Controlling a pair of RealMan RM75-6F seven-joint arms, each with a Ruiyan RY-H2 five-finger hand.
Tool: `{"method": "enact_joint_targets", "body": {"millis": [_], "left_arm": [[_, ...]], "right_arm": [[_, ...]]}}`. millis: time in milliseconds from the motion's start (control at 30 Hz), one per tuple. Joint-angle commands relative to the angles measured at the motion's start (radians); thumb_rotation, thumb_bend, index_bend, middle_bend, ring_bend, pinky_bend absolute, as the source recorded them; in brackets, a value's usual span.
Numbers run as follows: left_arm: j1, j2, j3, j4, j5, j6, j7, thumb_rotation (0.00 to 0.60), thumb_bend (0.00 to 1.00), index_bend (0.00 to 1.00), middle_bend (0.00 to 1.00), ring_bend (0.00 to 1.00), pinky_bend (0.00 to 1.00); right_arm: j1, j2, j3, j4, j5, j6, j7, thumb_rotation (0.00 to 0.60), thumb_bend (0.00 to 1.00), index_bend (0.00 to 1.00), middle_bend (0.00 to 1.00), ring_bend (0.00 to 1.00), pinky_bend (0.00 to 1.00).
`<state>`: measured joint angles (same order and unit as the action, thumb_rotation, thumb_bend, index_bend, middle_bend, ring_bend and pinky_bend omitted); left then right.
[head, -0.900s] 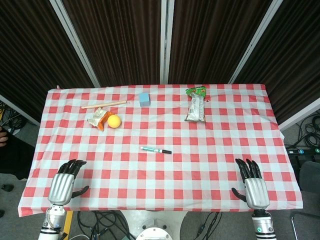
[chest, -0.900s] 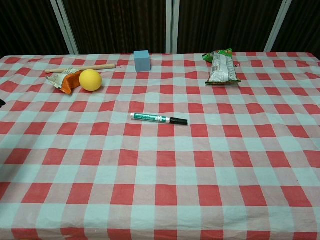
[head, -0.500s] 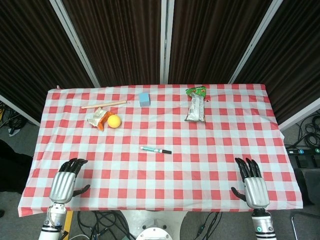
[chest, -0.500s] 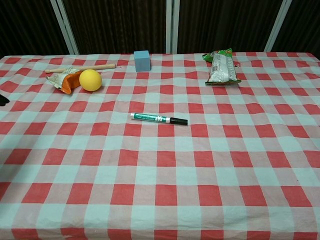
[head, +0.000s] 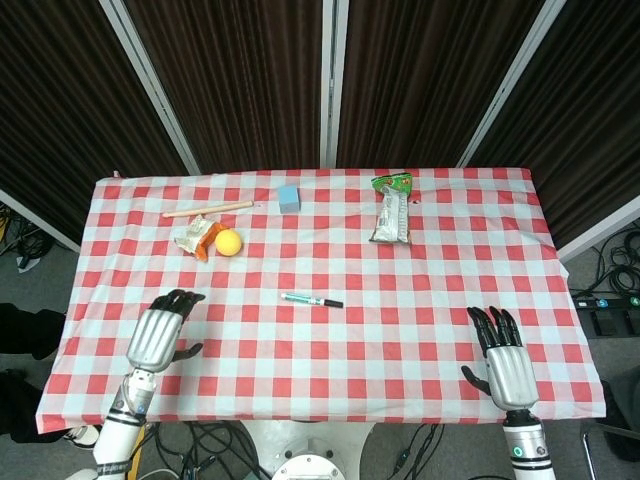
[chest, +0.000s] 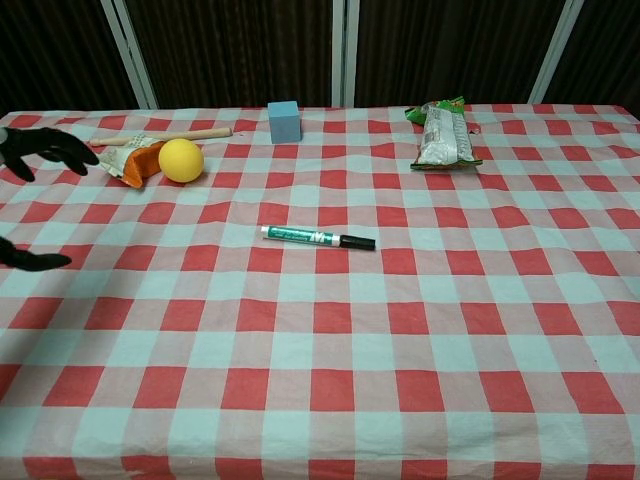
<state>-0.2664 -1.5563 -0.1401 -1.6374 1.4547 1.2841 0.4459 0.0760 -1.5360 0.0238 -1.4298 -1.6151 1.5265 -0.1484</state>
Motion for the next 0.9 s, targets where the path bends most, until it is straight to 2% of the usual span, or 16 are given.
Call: {"method": "enact_joint_targets", "body": {"millis": [33,133,233,400,567,733,900], "left_arm": [[-0.125,-0.021,-0.104,-0.049,-0.107,-0.119,0.138,0.600,0.08,0.33,0.34,0.36,0.45],[-0.210,-0.043,-0.157,-0.037,-0.211,-0.210,0.210,0.600,0.08,0.37,0.37,0.51,0.54],[-0.295,-0.067,-0.185,-0.002,-0.334,-0.294,0.298,0.600,0.09,0.39,0.42,0.67,0.61],[-0.397,-0.135,-0.186,0.063,-0.451,-0.321,0.406,0.600,0.09,0.40,0.44,0.87,0.76],[-0.466,-0.209,-0.183,0.098,-0.515,-0.282,0.471,0.600,0.10,0.41,0.44,0.93,0.81],[-0.543,-0.248,-0.178,0.121,-0.590,-0.290,0.537,0.600,0.13,0.41,0.44,0.94,0.82],[-0.604,-0.277,-0.175,0.167,-0.630,-0.306,0.549,0.600,0.16,0.42,0.43,0.94,0.82]], "right_arm": [[0.009,-0.003,0.002,-0.006,0.001,-0.012,-0.010,0.600,0.03,0.02,0.12,0.00,0.00],[0.019,-0.010,0.006,-0.007,0.011,-0.032,-0.018,0.600,0.03,0.02,0.12,0.00,0.00],[0.027,-0.017,0.007,-0.004,0.018,-0.048,-0.022,0.600,0.03,0.02,0.12,0.00,0.00],[0.034,-0.025,0.006,0.009,0.029,-0.064,-0.017,0.600,0.03,0.02,0.11,0.00,0.00],[0.034,-0.028,0.003,0.021,0.038,-0.069,-0.007,0.600,0.03,0.02,0.11,0.00,0.00],[0.034,-0.028,0.003,0.026,0.039,-0.062,-0.003,0.600,0.03,0.02,0.11,0.00,0.00],[0.037,-0.024,0.006,0.016,0.033,-0.054,-0.013,0.600,0.03,0.02,0.11,0.00,0.00]]}}
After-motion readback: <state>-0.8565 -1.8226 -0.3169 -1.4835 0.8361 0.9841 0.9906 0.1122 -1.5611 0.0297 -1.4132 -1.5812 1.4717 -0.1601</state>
